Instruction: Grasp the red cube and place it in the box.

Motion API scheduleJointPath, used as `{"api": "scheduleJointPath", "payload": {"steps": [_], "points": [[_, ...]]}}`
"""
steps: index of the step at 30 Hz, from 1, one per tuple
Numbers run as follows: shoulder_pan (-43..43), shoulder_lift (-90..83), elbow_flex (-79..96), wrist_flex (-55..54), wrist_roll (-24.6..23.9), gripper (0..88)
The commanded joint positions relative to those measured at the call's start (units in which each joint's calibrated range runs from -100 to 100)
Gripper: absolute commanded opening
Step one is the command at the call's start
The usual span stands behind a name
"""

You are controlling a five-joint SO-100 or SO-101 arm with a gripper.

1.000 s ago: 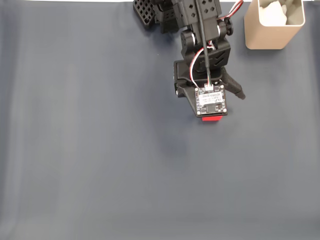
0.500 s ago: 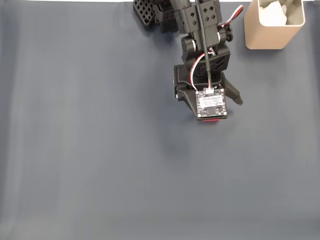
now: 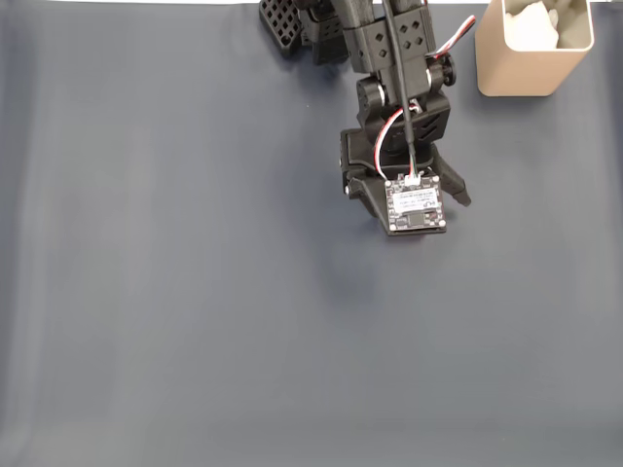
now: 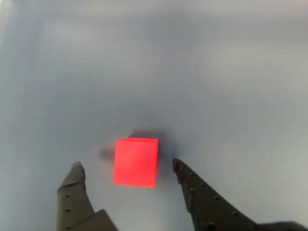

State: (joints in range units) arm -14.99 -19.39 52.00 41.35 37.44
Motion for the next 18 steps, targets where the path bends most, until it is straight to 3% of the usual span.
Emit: {"api": "scheduleJointPath", "payload": {"steps": [1,11,18], "points": [[-0.31,0.05,-2.78,-0.44,-0.05,43.4],[-1.23,-0.29,-2.78,-0.27,-0.49,38.5],[-1.44,-0.47,-3.42,0.55,-0.49,21.9]]}}
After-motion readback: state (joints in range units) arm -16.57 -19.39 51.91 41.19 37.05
